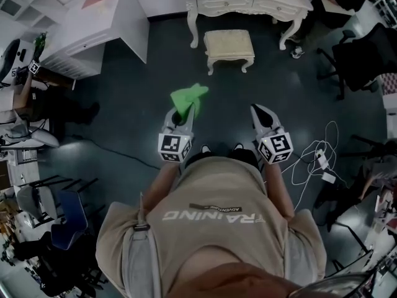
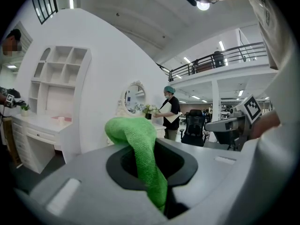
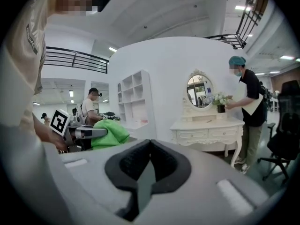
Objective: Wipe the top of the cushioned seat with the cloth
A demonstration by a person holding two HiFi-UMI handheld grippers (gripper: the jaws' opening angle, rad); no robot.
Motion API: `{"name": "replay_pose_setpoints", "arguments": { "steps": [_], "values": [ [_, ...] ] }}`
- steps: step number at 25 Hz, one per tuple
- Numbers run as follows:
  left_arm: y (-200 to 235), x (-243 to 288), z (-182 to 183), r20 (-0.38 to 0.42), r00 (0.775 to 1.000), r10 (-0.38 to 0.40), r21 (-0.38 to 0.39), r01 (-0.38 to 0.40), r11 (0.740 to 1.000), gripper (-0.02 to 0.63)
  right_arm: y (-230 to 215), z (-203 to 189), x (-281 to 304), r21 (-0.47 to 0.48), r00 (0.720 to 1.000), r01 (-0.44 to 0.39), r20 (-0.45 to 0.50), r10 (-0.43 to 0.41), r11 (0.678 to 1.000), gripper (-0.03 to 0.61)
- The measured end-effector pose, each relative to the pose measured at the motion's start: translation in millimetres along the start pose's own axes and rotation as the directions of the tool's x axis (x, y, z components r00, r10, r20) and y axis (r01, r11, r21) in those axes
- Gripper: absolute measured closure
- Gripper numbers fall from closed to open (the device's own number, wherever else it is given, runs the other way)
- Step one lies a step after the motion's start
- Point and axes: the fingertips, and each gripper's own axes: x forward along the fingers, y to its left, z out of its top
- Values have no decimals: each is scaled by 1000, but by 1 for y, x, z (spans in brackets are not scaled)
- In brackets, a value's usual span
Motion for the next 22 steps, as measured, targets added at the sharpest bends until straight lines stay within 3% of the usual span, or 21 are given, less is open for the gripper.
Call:
{"name": "replay_pose_setpoints", "arguments": {
  "steps": [10,22],
  "values": [
    [39,16,-7,-9,1000,-4,-10,4,1000,566,6,-8,27,18,999,20,-48,-20,1000,577],
    [36,98,12,-21,999,46,1,-46,999,566,-79,6,81,40,999,-41,-20,42,998,577]
  ]
}}
